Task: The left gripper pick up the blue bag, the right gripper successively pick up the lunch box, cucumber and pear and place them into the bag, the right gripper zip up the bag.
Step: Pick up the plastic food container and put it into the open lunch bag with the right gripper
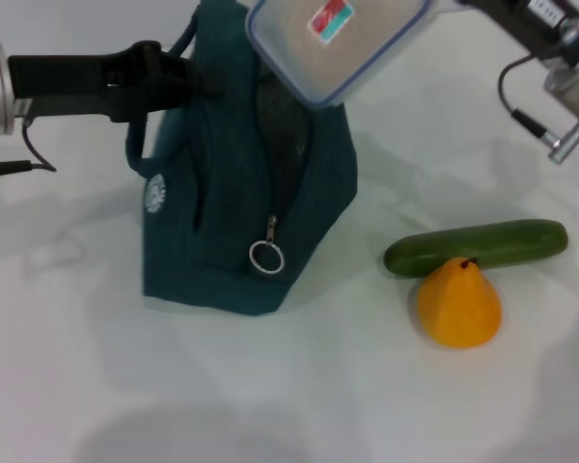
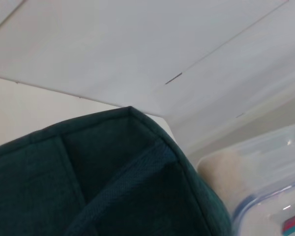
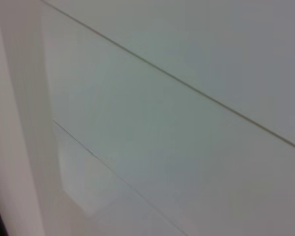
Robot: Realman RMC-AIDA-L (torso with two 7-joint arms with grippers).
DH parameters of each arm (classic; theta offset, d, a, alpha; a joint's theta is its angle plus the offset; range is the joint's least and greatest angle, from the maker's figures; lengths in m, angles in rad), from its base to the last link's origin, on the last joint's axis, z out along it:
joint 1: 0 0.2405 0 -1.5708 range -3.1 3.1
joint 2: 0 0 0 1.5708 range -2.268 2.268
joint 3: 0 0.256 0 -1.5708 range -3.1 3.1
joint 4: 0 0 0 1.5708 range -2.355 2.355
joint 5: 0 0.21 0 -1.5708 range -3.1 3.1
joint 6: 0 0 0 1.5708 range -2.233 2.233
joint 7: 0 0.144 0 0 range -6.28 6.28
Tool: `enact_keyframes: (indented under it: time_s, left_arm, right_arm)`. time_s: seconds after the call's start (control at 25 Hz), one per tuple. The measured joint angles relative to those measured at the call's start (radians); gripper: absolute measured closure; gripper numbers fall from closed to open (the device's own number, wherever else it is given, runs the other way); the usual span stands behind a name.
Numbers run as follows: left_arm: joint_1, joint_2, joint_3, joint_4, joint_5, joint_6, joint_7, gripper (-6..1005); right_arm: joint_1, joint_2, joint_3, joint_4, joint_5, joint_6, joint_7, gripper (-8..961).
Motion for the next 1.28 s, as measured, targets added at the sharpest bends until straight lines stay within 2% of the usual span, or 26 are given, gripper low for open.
enact_keyframes:
  time_s: [0.4,0.8,1.28]
  left_arm:
    - [0.020,0.000,-0.001,-0.012,-0.061,0.010,0.002,947]
    - [0.014,-0.015,0.009,-0.051,-0.133,0.046,0.002,947]
    - [0.016,-0.018,0.071,-0.112,-0.191,0.052,0.005,947]
  right_arm:
    - [-0.025,0.000,-0.120,0.065,-0.003,0.092,-0.038,857]
    - [-0.003,0.000,-0.116,0.074,0.002,0.097,-0.029,857]
    - [0.011,0.000,-0.127,0.064,0.074,0.053,-0.027,857]
